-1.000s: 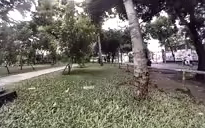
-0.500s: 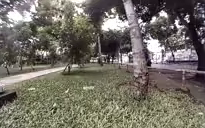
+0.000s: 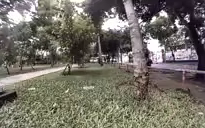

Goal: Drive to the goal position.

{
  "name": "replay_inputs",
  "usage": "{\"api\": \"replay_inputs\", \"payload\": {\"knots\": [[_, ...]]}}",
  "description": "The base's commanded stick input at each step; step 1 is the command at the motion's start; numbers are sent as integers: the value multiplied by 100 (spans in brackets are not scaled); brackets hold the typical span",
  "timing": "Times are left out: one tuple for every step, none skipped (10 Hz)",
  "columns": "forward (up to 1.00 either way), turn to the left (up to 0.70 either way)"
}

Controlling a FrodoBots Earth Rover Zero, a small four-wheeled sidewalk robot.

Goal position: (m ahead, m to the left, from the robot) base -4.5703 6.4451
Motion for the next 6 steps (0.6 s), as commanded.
{"api": "replay_inputs", "payload": {"knots": [[-100, 0], [-100, 0], [-100, 0], [-100, 0], [-100, 0], [-100, 0]]}}
